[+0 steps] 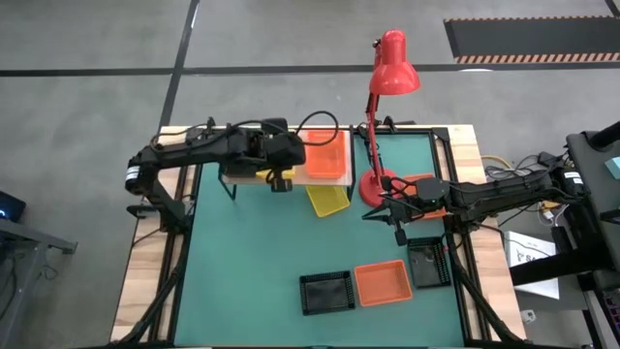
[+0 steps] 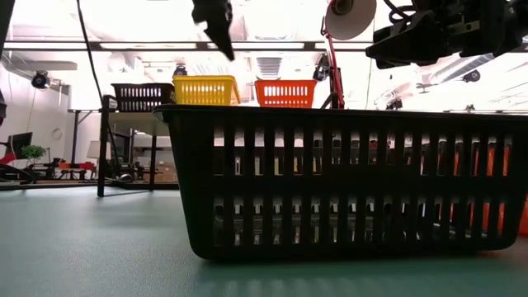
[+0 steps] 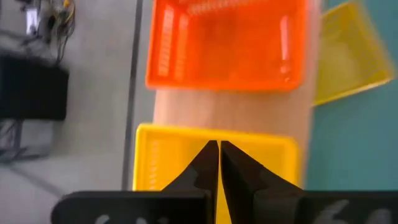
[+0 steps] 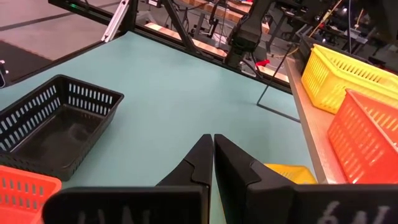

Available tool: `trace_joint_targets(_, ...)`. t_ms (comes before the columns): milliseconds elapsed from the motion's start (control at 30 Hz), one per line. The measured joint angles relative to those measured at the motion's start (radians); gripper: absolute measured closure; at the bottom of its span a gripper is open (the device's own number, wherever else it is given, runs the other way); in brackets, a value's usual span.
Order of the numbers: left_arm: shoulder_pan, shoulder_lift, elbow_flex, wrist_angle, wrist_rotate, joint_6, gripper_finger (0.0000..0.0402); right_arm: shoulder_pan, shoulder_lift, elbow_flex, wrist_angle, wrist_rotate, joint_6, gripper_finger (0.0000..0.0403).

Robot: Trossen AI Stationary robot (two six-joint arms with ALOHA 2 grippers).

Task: Stack baskets on shelf by color
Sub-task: Stack the bottom yellow bin on top of the yellow bin on the shelf

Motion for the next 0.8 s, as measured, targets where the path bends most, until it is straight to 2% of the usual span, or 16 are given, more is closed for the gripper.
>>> trace_joint_targets(133, 0.047, 0.006, -0.062, 0.029, -0.064, 0.017, 0.0400, 0.000, 0.000, 0.000, 0.000, 0.000, 0.000, 0.0394)
trace_joint_targets(300, 0.099, 0.030, -0.103, 0.104, -0.011, 0.071, 0.0401, 0.000, 0.000, 0.000, 0.000, 0.000, -0.001, 0.0394)
trace_joint_targets(433, 0.108, 0.038, -0.103, 0.105, 0.004, 0.076, 0.0401, 0.000, 0.000, 0.000, 0.001, 0.000, -0.006, 0.0394)
trace_joint_targets(600, 0.109, 0.040, -0.103, 0.113, 0.072, 0.078, 0.0401, 0.000, 0.000, 0.000, 0.000, 0.000, -0.009, 0.0394)
trace_joint_targets(800, 0.109, 0.040, -0.101, 0.151, 0.075, 0.079, 0.0401, 0.000, 0.000, 0.000, 0.000, 0.000, -0.009, 0.0394)
